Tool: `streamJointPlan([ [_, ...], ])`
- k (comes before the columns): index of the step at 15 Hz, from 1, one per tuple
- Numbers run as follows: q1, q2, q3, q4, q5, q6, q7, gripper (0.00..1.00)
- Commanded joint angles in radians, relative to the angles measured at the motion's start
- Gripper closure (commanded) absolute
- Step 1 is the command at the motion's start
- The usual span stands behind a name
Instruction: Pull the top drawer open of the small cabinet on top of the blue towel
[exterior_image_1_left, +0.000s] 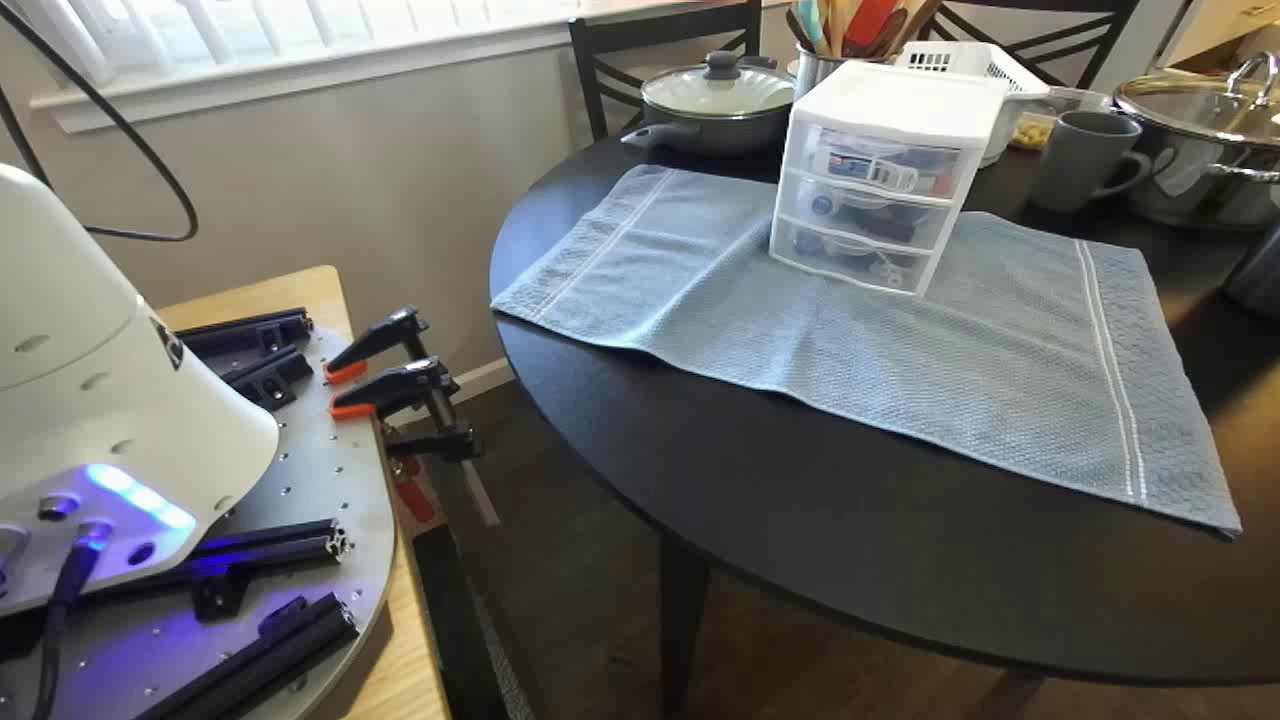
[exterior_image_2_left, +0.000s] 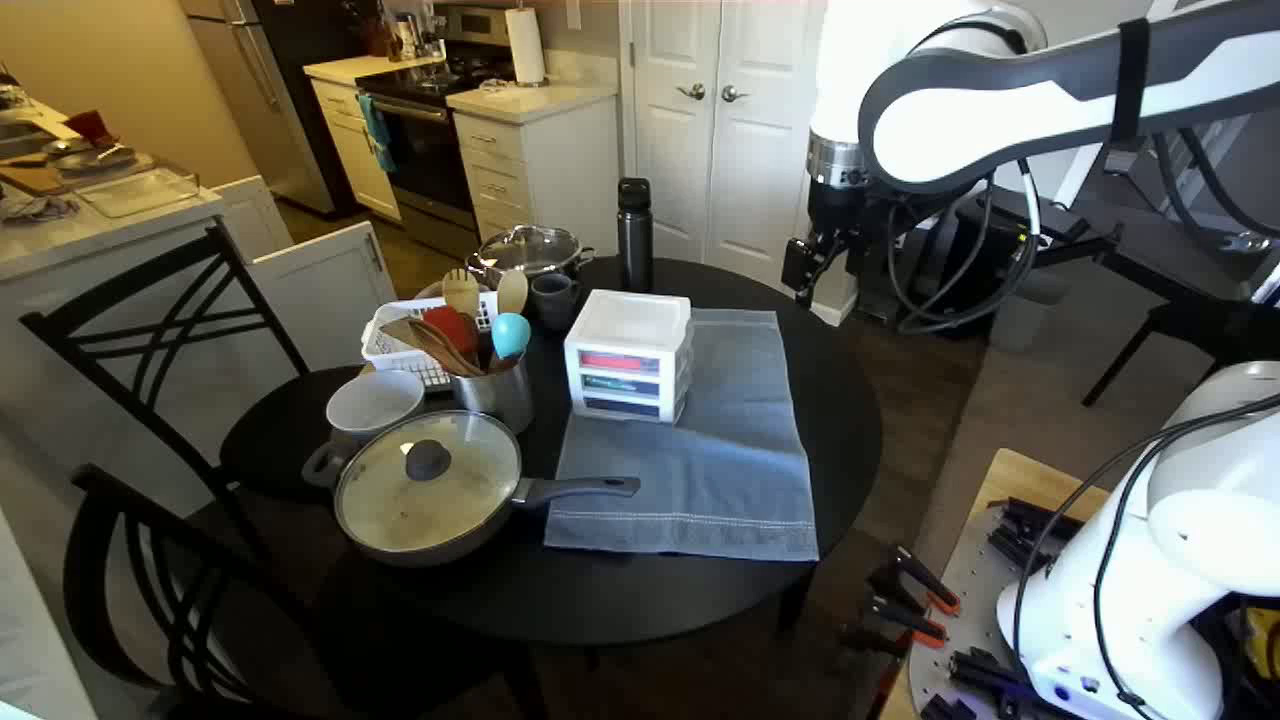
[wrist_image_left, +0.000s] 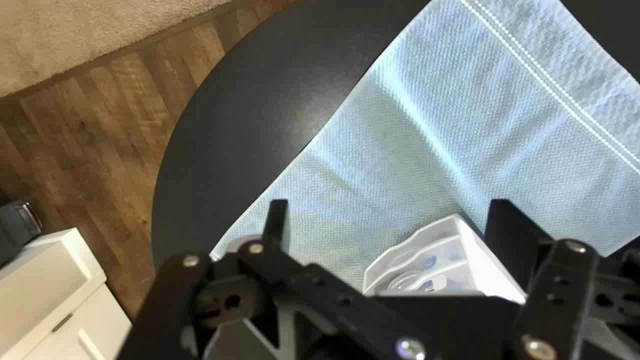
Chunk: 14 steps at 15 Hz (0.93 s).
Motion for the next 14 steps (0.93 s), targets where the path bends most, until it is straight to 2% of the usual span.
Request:
streamJointPlan([
  [1,0.016,0.001,-0.014,0.002,-0.007,-0.004,0.006,0.0],
  [7,0.016,0.001,-0.014,0.002,-0.007,-0.004,0.006,0.0],
  [9,0.069,-0.02,-0.068,-0.006,0.083,0.017,-0.132,0.0],
  [14,0.115,-0.036,-0.188,-0.04,0.234,0.141,-0.36,0.0],
])
